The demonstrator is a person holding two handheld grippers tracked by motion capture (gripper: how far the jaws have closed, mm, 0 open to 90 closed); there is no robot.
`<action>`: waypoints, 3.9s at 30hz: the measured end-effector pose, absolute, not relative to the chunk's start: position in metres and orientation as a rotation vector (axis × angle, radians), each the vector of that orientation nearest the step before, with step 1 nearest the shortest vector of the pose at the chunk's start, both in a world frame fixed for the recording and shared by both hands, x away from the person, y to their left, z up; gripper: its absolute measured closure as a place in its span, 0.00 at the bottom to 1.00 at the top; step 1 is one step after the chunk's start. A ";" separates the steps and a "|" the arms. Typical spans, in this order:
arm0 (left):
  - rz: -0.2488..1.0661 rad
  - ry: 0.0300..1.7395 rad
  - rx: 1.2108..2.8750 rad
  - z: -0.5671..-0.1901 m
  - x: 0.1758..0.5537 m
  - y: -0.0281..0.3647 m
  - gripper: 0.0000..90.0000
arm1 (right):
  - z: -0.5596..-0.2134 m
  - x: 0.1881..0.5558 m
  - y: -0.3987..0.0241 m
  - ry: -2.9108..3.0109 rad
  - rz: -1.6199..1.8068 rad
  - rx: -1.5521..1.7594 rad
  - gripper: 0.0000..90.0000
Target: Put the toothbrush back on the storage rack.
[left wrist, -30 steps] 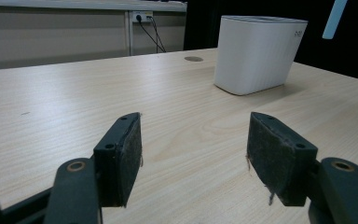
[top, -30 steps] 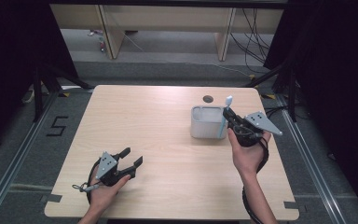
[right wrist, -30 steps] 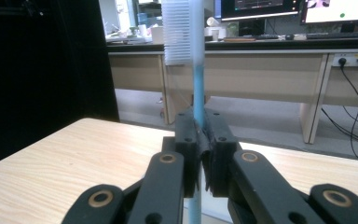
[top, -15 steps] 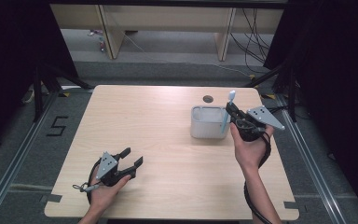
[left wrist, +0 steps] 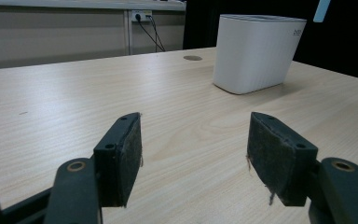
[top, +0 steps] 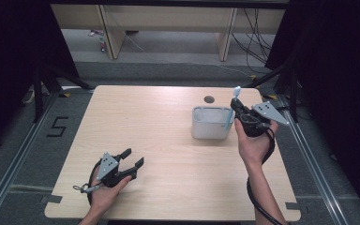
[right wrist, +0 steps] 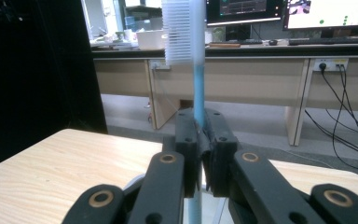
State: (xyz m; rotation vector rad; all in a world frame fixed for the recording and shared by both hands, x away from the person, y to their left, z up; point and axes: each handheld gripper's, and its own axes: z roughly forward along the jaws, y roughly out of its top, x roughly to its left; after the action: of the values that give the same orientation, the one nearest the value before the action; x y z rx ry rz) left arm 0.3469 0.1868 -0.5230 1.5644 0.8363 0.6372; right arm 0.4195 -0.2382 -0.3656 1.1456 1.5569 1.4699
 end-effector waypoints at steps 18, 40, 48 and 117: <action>0.632 0.835 1.564 -0.523 0.347 0.187 0.39 | -0.360 0.432 -0.242 1.542 1.457 1.162 0.95; 0.629 0.836 1.561 -0.523 0.347 0.187 0.39 | -0.356 0.449 -0.245 1.505 1.450 1.171 0.95; 0.630 0.834 1.563 -0.523 0.348 0.187 0.39 | -0.358 0.454 -0.246 1.508 1.449 1.193 0.95; 0.629 0.801 1.538 -0.524 0.350 0.187 0.39 | -0.440 0.463 -0.248 1.601 1.337 1.358 0.95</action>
State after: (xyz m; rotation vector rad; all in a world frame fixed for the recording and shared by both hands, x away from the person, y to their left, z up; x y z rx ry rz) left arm 0.3500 0.1869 -0.5239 1.5376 0.8009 0.6287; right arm 0.4631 -0.2483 -0.4404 1.3575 1.6009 1.3369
